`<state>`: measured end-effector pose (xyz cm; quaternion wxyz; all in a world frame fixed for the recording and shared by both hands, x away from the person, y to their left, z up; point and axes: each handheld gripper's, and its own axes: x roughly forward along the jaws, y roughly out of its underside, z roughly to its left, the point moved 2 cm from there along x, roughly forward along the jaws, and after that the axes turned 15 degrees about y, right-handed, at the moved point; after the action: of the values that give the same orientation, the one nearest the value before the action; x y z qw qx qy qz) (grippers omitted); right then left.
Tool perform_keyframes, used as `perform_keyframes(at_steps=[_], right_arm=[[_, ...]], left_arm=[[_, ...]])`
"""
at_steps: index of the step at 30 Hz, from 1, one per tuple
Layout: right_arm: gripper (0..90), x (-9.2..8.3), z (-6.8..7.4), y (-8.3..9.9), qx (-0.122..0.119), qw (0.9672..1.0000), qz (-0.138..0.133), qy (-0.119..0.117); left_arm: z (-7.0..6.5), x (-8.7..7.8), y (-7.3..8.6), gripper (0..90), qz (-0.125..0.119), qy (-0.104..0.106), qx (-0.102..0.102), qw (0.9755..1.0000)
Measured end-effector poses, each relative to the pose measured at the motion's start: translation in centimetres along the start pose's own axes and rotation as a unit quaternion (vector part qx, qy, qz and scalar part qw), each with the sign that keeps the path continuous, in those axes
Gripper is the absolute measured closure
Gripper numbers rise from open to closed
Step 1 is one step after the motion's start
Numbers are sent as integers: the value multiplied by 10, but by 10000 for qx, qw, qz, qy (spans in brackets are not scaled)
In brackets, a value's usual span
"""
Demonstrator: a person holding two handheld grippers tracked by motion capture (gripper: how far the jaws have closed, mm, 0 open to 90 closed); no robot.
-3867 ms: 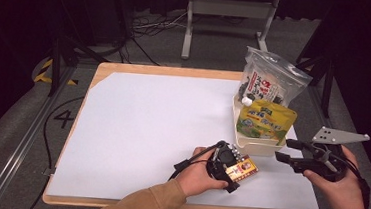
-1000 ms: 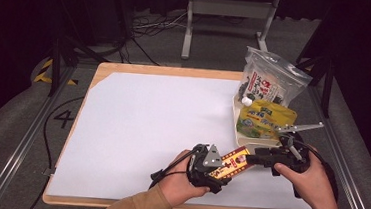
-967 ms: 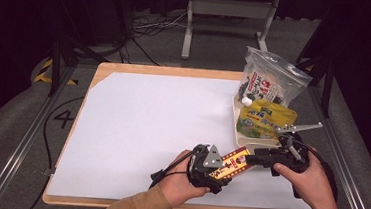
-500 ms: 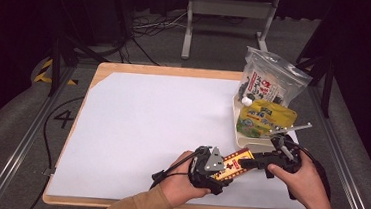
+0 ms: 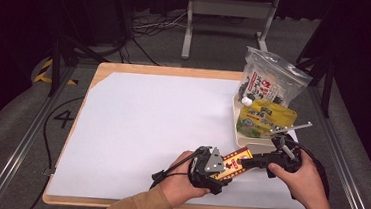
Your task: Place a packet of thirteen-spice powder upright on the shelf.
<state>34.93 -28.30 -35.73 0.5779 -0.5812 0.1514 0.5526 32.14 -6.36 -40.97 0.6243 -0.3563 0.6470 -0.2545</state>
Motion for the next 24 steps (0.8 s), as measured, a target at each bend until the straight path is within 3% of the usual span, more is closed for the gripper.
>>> perform_keyframes(at_steps=[7, 15, 17, 22, 24], right_arm=[[637, -8, 4, 0, -28, 9998, -116, -135], [677, -11, 10, -1, -122, 9997, -186, -136], [679, -11, 11, -1, -120, 9997, -188, -125], [694, -14, 18, -1, -311, 9993, -186, -7], [694, -15, 19, -2, -357, 9991, -214, 113]], left_arm=[[-1, 5, 1, 321, 96, -12, 24, 10000], [0, 7, 2, 300, 130, 31, -20, 9999], [0, 7, 2, 296, 122, 46, -59, 9999], [3, 4, 2, 274, 117, 411, -414, 9982], [4, 2, 2, 261, 116, 423, -428, 9981]])
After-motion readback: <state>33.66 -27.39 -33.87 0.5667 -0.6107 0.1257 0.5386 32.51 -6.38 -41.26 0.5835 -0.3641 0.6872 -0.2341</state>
